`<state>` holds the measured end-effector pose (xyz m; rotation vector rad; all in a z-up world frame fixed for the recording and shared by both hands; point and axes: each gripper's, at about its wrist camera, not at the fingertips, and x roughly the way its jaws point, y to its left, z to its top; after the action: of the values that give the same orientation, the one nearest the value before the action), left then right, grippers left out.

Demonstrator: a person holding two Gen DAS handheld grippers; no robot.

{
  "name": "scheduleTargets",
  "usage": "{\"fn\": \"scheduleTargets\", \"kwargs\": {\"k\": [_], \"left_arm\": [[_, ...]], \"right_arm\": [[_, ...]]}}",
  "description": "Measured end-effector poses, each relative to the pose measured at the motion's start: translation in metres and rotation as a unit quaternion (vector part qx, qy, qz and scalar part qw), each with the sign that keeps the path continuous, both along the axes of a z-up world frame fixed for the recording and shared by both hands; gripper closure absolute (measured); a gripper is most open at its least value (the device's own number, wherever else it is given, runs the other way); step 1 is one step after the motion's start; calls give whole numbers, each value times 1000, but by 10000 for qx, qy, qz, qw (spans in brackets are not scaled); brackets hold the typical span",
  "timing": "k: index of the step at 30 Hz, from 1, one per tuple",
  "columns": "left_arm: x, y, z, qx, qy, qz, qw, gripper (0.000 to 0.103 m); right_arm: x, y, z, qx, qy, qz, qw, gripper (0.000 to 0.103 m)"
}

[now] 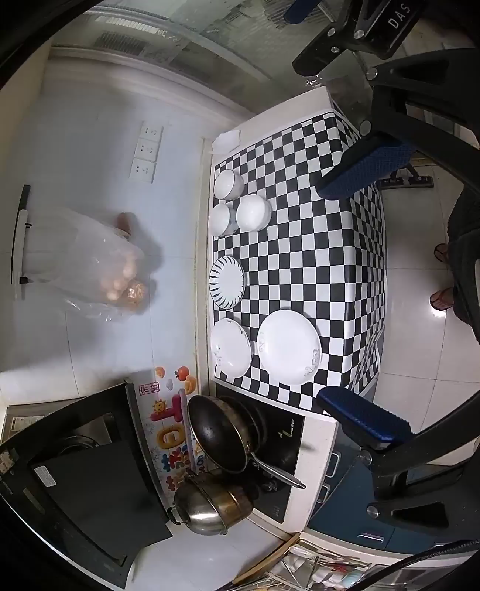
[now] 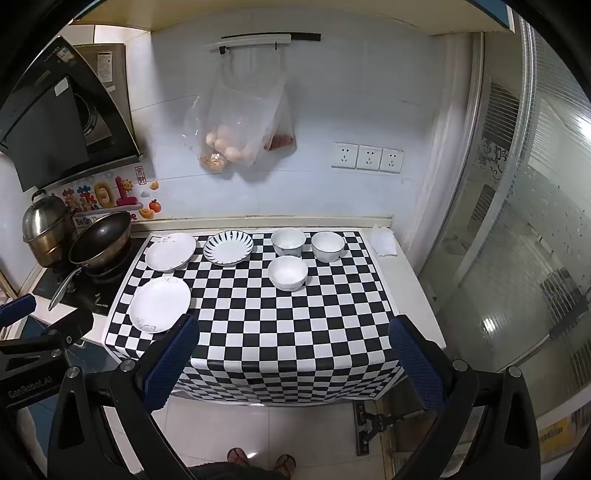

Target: Organize plates and bowls

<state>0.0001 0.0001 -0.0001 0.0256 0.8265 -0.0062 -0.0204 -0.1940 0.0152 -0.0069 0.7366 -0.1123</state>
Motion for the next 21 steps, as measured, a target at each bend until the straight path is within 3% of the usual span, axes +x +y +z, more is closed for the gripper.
{"fn": "scheduleTargets", "kwargs": {"k": [21], "left_arm": [[-1, 1, 1, -47, -26, -1, 10000, 0]], "right_arm": [[-2, -1, -4, -106, 45, -54, 9999, 0]]}}
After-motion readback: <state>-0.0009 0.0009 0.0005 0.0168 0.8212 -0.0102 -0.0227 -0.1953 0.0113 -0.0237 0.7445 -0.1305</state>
